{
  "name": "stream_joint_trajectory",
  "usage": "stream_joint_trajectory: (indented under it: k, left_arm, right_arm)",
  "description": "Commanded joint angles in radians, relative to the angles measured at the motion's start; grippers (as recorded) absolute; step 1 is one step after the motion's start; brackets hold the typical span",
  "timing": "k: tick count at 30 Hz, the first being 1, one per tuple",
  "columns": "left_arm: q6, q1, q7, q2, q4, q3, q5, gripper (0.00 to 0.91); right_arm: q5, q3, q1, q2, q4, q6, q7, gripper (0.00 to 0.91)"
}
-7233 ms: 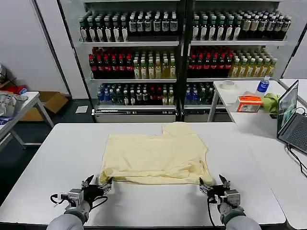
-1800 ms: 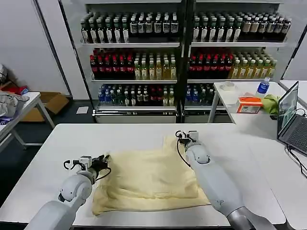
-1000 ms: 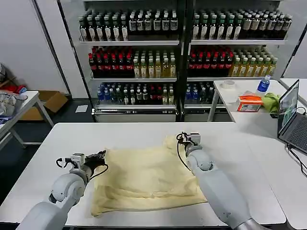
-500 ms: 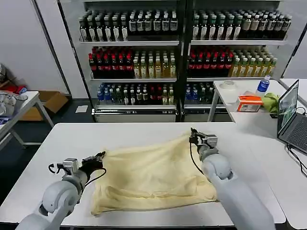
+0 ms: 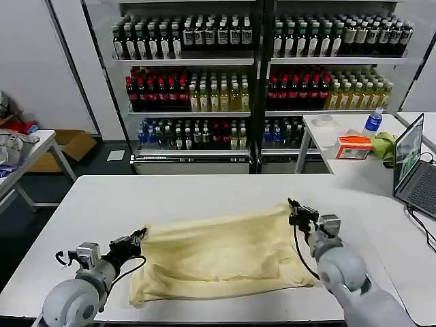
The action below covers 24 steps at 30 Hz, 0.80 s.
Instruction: Fold and organize the clothes.
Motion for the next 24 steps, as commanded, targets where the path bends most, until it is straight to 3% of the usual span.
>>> stream_joint_trajectory:
  k: [1, 14, 15, 16, 17, 18, 19, 24]
  left_arm:
    - [-0.006, 0.125, 0.027, 0.002, -0.044, -0.031, 0.125, 0.020]
    - [-0.004, 0.140, 0.050, -0.009, 0.038, 0.028, 0.305, 0.030]
    - [-0.004, 0.139, 0.051, -0.010, 0.045, 0.035, 0.321, 0.040]
    - [-0.005, 0.134, 0.051, -0.010, 0.059, 0.040, 0.328, 0.171]
    - [-0.005, 0.131, 0.051, -0.011, 0.071, 0.043, 0.335, 0.504]
    - [-0.004, 0.127, 0.050, -0.014, 0.077, 0.046, 0.336, 0.746]
    - [-0.001, 0.124, 0.050, -0.018, 0.082, 0.047, 0.335, 0.907]
    - [-0.007, 0.121, 0.040, -0.040, 0.080, 0.049, 0.332, 0.907]
  right_arm:
    - [-0.021, 0.066, -0.172, -0.026, 0.129, -0.013, -0.012, 0.000]
    - [-0.079, 0.061, -0.268, 0.021, 0.103, -0.069, -0.005, 0.000]
    - [-0.079, 0.055, -0.264, 0.028, 0.095, -0.082, 0.001, 0.000]
    - [-0.083, 0.047, -0.261, 0.033, 0.085, -0.087, 0.003, 0.000]
    - [-0.087, 0.045, -0.259, 0.035, 0.078, -0.090, 0.002, 0.655]
    - [-0.099, 0.031, -0.254, 0.042, 0.068, -0.096, 0.002, 0.907]
    - [-0.105, 0.023, -0.249, 0.047, 0.062, -0.104, 0.007, 0.907]
    - [-0.139, -0.003, -0.228, 0.078, 0.045, -0.101, 0.009, 0.907]
